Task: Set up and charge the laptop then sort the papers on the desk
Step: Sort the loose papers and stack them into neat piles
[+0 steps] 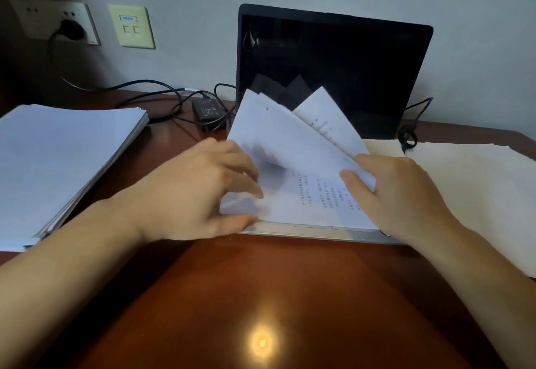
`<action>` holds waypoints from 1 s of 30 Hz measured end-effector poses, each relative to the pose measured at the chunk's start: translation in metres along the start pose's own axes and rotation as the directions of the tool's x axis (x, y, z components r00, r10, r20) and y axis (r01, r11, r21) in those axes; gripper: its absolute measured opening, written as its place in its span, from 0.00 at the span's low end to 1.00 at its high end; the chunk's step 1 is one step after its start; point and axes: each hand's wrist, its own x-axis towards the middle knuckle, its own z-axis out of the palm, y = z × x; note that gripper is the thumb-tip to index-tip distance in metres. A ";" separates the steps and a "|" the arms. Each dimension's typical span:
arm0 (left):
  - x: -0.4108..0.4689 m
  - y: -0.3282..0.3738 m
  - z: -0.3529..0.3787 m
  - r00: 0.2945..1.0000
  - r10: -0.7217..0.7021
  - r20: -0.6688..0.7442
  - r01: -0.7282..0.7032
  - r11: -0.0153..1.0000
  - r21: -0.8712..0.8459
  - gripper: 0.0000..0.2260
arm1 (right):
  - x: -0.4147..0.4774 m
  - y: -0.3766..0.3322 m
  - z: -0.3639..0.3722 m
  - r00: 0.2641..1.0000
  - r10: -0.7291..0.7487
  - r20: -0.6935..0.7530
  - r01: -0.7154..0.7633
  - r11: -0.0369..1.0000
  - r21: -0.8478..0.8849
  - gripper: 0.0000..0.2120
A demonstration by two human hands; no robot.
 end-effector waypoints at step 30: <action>0.000 -0.026 0.003 0.842 -0.516 -0.156 0.506 0.856 -0.103 0.04 | 0.010 0.019 -0.019 0.914 0.272 -0.300 -0.178 0.936 0.304 0.14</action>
